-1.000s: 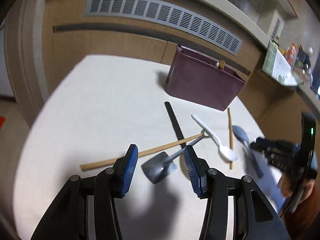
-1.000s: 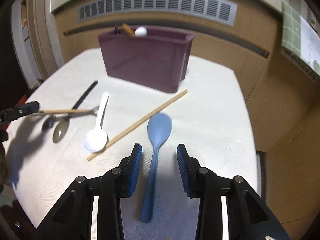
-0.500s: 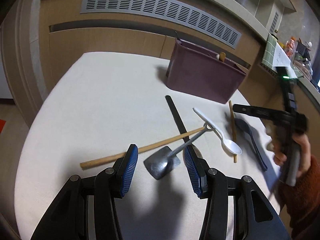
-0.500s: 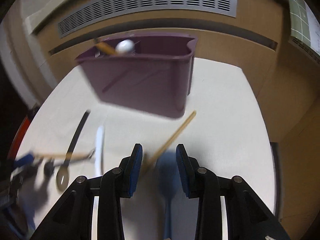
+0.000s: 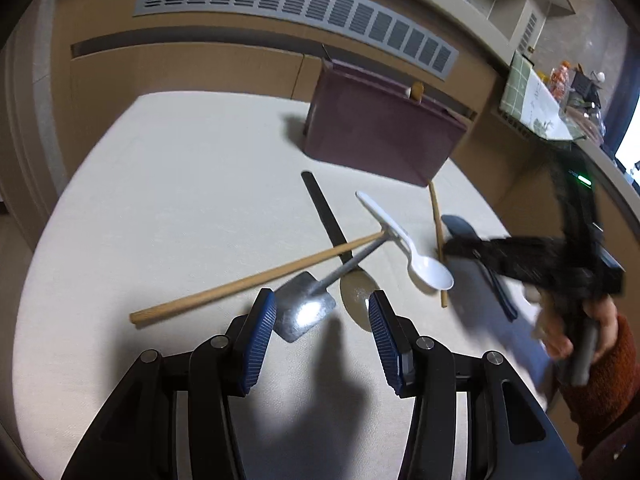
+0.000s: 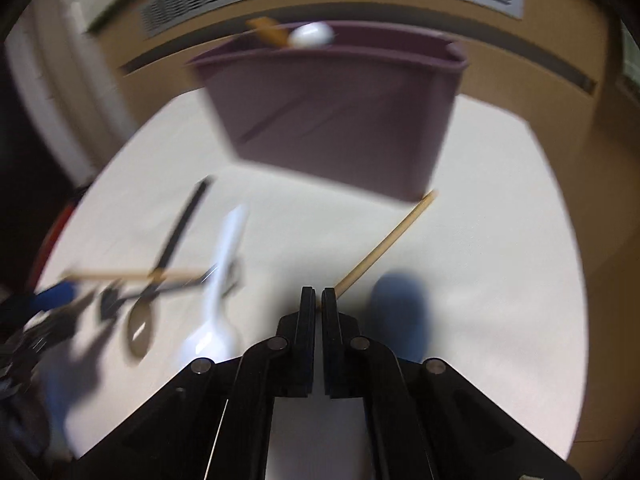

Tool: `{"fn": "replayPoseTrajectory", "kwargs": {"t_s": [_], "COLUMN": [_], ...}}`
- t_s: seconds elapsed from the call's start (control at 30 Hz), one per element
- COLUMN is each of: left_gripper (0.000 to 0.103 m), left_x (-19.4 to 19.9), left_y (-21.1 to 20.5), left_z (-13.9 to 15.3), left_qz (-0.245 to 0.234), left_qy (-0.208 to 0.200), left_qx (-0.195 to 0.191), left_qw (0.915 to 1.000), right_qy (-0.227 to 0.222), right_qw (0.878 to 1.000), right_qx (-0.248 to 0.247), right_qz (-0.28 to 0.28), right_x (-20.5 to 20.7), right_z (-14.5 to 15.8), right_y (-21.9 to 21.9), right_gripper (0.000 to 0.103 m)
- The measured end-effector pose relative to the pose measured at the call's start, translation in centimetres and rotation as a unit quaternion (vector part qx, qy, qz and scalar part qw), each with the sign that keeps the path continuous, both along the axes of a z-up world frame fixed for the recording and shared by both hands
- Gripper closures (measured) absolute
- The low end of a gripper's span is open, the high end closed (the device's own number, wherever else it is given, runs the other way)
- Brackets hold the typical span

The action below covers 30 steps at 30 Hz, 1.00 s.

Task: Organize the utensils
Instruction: 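Move the right gripper over the blue plastic spoon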

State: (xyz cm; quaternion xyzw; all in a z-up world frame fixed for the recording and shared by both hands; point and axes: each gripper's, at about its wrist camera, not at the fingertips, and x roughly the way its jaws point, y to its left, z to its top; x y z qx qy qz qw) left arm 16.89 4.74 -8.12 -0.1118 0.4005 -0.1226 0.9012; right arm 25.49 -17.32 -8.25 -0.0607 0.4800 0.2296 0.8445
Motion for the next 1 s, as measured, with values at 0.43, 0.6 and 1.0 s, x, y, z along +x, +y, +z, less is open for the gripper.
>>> {"fn": "replayPoseTrajectory", "kwargs": {"t_s": [0.43,0.6,1.0], "left_gripper": [0.054,0.054,0.051], "left_x": [1.3,0.5,1.5], "left_y": [-1.0,-2.6,0.6], "left_z": [-1.3,-0.7,0.2], "left_qz": [0.001,-0.034,0.034], "left_qy": [0.030,0.029,0.024], "left_qx": [-0.003,-0.002,-0.021], "left_qw": [0.9995,0.9990,0.9989], "right_qy": [-0.006,0.004,-0.037], "right_qw": [1.000,0.998,0.996], "right_qx": [0.028,0.048,-0.050], "right_qz": [0.010,-0.050,-0.067], "right_x": [-4.5,0.5,4.3], "right_z": [0.7,1.1,0.0], "right_y": [-2.9,-2.8,1.1], "right_gripper": [0.095,0.079,0.092]}}
